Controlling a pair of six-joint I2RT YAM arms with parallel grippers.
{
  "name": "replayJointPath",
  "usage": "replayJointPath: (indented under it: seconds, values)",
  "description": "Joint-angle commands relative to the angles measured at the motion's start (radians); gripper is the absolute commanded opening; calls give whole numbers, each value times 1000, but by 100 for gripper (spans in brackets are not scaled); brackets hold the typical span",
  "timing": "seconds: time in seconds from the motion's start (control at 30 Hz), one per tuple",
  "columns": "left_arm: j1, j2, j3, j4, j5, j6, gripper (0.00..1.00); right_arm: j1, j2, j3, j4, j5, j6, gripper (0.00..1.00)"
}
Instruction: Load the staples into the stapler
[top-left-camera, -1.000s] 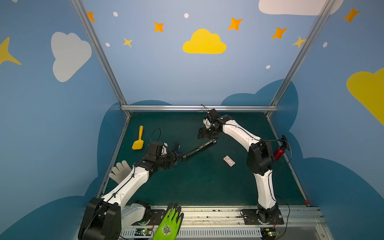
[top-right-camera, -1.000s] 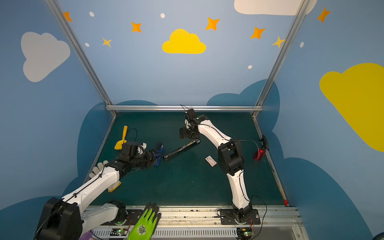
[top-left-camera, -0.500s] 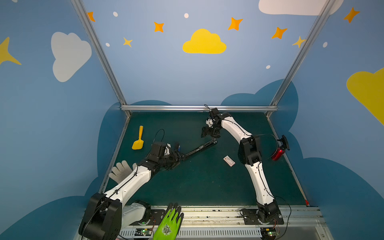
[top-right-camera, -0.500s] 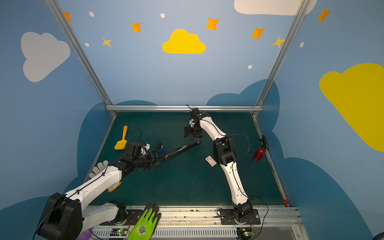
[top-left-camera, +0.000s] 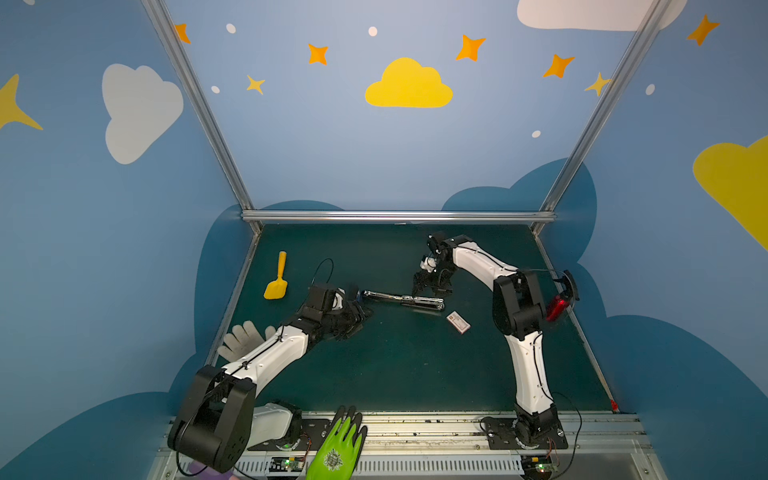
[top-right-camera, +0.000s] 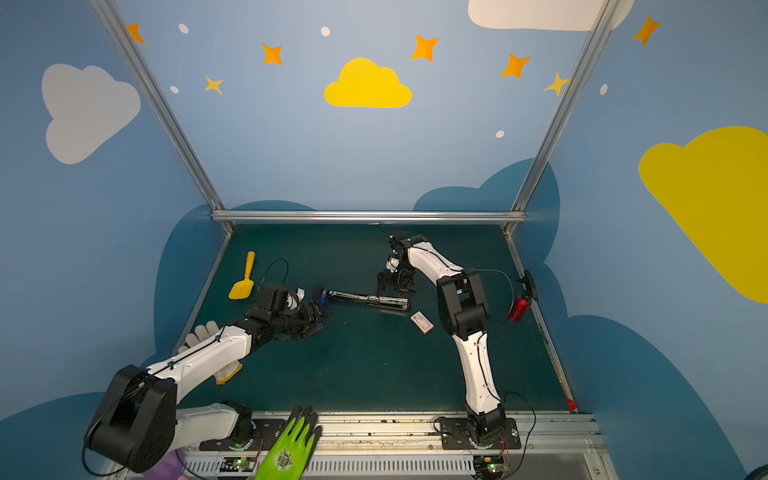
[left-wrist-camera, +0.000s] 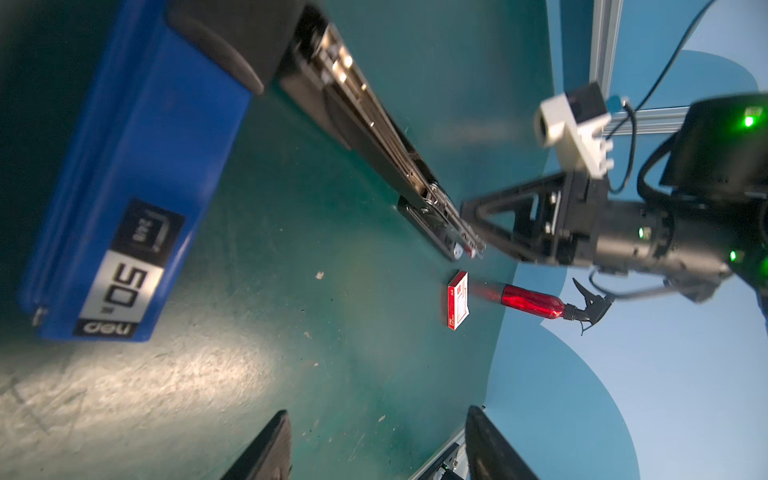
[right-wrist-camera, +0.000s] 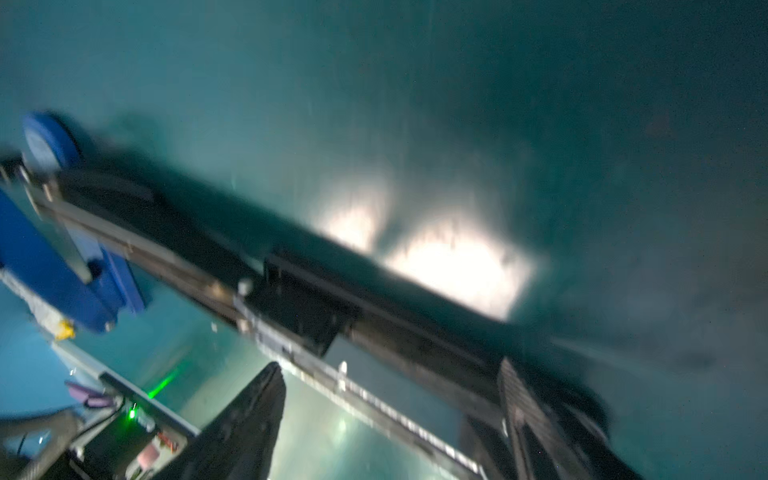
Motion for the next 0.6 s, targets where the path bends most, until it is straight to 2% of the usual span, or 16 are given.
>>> replayJointPath:
  seconds: [0.0,0.1,0.33,0.57]
  values:
    - [-2,19,-1,37,17,-1,65,28,-85,-65,32,-63,-23,81]
    - [-3,31,0,48,21,-5,65,57,-90,-68,28,-81,-43,81]
    - [-3,9,-6,34,9,-4,65,132,5,43,-39,-19,-70,80]
    - [-3,-29,-24,13,-13,-5,65,188,67,136,-58,104,-31,70]
